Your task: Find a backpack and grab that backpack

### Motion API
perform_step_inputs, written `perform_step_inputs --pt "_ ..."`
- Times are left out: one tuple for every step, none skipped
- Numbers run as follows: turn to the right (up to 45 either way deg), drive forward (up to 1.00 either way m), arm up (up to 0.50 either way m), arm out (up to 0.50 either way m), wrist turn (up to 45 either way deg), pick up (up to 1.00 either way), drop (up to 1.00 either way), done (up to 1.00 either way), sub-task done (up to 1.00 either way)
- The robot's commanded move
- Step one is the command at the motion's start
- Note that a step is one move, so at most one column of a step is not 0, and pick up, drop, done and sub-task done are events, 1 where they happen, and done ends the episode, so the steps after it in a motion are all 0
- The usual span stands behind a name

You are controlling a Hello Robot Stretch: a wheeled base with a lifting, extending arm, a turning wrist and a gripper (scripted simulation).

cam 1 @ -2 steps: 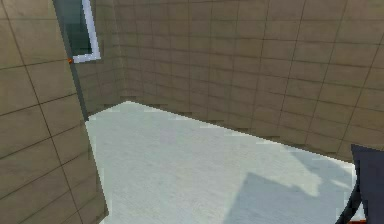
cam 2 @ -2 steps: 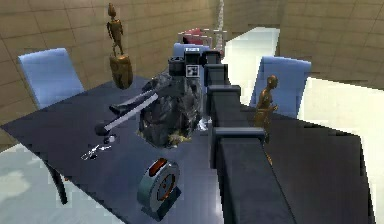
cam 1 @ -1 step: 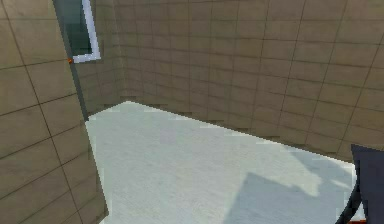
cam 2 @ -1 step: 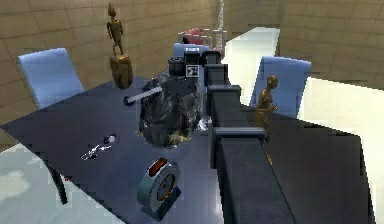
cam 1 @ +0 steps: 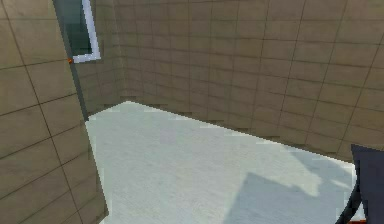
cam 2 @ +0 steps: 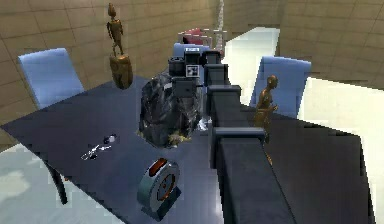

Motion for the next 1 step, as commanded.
perform_step_inputs --pt "0.0 0.0 0.0 0.0 0.0 1.0 0.0 0.0 0.0"
